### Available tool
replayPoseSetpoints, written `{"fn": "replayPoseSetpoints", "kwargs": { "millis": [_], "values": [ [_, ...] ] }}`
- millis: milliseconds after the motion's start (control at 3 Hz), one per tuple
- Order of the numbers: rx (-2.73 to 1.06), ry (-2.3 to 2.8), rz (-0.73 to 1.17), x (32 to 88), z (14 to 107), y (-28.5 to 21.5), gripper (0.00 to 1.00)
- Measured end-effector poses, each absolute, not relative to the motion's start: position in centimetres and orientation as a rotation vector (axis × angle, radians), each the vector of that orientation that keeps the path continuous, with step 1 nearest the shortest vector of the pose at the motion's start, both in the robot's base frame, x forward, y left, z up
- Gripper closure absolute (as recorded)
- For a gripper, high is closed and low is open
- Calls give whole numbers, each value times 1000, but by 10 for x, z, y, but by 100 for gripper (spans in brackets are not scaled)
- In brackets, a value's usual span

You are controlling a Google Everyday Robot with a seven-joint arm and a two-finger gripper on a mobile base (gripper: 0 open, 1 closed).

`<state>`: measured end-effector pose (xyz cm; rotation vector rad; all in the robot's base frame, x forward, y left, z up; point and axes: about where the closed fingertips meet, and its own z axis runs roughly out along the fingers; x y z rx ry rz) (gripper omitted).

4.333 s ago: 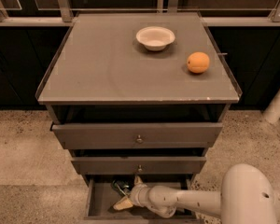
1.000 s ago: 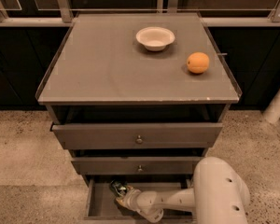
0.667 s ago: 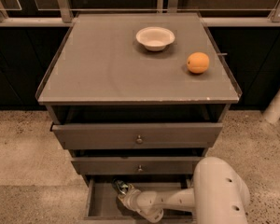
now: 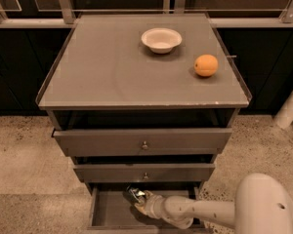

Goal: Pick green can from bottom drawer and place on counter

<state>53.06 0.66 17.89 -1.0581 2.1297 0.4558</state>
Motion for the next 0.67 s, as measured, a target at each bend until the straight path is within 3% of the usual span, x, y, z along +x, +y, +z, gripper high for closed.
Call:
{"fn": "replayPoseSetpoints", "kwargs": {
  "millis": [667],
  "values": [
    [-1285,2056,375,573,206,-92,100]
  ]
}}
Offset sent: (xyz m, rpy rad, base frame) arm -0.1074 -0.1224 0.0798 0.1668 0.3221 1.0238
